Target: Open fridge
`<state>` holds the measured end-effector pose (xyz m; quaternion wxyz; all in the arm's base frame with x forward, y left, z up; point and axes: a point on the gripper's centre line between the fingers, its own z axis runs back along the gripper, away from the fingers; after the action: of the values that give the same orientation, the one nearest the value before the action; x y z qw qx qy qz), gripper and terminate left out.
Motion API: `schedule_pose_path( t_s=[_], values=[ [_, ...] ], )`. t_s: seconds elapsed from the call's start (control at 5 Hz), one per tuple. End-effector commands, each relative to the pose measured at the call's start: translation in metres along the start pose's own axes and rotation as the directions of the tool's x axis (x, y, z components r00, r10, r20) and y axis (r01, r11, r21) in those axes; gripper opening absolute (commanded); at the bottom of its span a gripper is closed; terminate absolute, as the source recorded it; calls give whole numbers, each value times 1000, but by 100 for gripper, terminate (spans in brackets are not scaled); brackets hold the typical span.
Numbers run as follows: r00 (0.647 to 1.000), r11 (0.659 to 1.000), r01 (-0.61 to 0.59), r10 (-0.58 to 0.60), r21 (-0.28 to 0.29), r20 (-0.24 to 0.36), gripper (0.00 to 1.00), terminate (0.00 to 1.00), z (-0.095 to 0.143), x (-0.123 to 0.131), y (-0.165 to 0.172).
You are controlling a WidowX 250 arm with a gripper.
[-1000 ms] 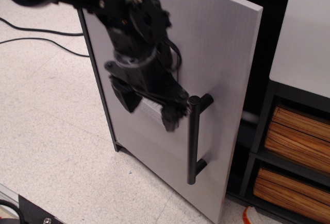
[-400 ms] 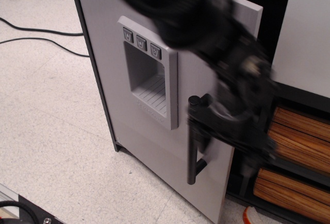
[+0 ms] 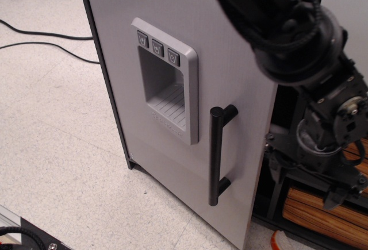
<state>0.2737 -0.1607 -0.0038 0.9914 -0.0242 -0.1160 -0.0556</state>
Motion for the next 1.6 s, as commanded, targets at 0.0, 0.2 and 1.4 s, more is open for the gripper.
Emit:
schedule_pose_path(
  t_s=[0.0, 0.2, 1.4],
  values=[
    [999, 999, -14, 15, -32, 38, 100, 0, 5, 36, -19],
    [998, 998, -41, 43, -43, 39, 100, 0, 9, 54, -18],
    [984, 986, -168, 166, 17, 56, 100, 0, 85, 32, 89]
  ],
)
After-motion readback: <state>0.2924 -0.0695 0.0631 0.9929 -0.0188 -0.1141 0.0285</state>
